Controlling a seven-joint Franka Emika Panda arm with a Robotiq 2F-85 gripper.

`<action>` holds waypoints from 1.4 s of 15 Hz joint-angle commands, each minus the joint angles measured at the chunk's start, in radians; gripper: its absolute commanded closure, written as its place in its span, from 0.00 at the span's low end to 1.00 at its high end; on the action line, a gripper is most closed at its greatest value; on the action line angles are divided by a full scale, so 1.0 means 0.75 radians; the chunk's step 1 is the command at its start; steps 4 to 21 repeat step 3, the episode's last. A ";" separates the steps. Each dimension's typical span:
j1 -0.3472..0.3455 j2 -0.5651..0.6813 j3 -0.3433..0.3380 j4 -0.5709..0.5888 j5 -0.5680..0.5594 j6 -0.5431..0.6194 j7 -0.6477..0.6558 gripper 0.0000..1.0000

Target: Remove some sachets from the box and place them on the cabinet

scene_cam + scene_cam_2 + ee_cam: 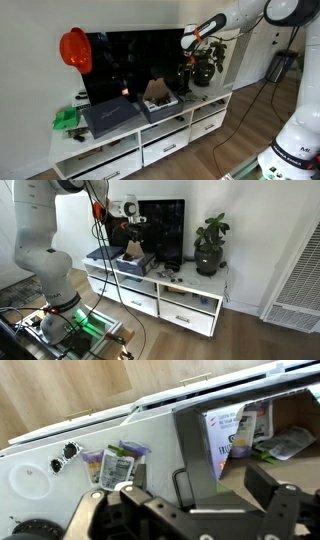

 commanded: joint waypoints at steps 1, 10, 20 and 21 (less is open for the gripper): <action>-0.010 -0.018 0.014 -0.017 -0.006 -0.004 -0.002 0.00; -0.013 -0.027 0.013 -0.036 -0.007 -0.004 -0.009 0.00; -0.013 -0.027 0.013 -0.036 -0.007 -0.004 -0.009 0.00; -0.013 -0.027 0.013 -0.036 -0.007 -0.004 -0.009 0.00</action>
